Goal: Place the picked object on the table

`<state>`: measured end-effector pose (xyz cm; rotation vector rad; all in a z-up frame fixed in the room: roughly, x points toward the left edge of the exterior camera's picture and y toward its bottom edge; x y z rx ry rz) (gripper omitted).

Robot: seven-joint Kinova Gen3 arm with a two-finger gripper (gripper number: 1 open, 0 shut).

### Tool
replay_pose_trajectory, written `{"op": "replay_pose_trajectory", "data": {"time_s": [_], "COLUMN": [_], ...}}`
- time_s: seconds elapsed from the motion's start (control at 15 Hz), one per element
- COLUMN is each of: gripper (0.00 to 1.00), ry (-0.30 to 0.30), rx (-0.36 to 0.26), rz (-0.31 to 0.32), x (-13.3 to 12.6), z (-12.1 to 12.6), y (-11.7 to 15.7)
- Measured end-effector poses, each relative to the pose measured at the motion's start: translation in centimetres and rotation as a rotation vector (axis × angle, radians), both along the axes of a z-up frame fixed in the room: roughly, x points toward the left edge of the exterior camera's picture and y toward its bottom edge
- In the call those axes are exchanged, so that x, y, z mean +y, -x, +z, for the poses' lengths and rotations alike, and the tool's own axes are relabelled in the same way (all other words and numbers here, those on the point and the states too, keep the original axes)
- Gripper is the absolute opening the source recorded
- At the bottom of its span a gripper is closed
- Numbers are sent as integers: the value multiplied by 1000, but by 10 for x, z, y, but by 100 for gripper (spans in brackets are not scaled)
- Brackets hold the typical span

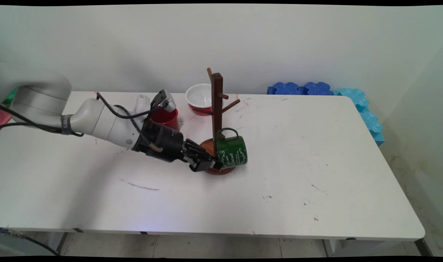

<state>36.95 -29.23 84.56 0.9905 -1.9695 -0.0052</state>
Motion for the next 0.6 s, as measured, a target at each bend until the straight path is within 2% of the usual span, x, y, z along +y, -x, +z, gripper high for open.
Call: {"op": "replay_pose_trajectory", "data": {"time_s": [0.6], "gripper": [0], "ry": [-5], "rx": [-16], "rz": [-40], "x": [19], "z": [6], "y": [-7]}}
